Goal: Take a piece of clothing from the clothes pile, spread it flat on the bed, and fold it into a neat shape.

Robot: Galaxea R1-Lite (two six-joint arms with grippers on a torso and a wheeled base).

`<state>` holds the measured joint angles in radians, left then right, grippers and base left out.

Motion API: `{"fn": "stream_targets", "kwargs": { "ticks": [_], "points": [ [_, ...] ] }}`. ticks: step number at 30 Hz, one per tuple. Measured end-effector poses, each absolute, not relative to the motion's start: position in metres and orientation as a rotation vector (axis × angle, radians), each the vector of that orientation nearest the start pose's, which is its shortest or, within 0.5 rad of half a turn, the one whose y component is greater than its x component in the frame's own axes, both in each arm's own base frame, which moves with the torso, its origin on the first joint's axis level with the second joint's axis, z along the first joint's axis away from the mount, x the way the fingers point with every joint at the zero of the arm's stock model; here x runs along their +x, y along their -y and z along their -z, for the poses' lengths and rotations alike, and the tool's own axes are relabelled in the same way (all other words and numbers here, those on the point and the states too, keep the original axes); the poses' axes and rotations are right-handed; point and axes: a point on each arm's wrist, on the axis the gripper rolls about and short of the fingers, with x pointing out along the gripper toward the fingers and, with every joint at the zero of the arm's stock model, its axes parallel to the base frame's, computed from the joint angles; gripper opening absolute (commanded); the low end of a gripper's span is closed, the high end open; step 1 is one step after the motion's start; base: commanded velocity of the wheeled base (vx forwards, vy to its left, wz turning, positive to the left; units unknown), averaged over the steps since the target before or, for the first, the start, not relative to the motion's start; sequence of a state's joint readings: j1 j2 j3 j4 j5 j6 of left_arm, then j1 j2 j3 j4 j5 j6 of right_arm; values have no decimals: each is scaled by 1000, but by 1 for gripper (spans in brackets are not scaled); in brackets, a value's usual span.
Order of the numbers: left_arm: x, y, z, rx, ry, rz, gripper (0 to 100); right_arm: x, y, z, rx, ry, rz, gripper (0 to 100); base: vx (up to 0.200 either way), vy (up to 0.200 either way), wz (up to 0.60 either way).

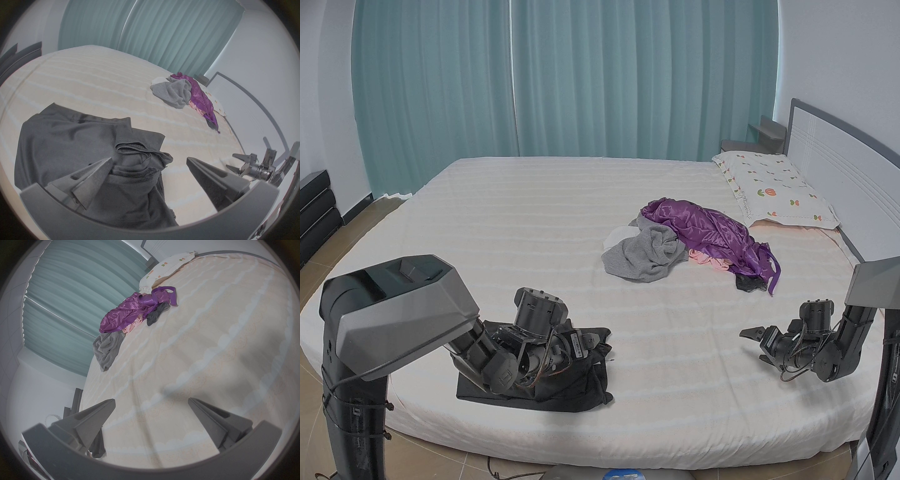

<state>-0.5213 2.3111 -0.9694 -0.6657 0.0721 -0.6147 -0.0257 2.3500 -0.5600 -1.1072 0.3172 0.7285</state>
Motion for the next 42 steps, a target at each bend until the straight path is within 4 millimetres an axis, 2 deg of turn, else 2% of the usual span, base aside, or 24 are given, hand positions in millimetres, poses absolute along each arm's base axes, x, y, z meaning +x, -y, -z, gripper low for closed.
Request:
{"fn": "stream_targets", "kwargs": {
  "ticks": [12,22,27,37,42],
  "points": [
    [322,136,-20,-704,-692,135,100,325,1,37,811,-752,-22,100,0,0,0],
    [319,87,-14,-884,-777,119,100,325,1,38,811,-752,-22,100,0,200,0],
    [321,79,-13,-948,-795,118,100,326,1,37,811,-751,-24,100,0,200,0],
    [322,76,-11,-955,-797,112,100,328,1,36,813,-740,-16,100,0,200,0],
    [322,76,-11,-956,-796,112,100,327,-9,30,805,-738,-46,100,0,200,0]
  ]
}}
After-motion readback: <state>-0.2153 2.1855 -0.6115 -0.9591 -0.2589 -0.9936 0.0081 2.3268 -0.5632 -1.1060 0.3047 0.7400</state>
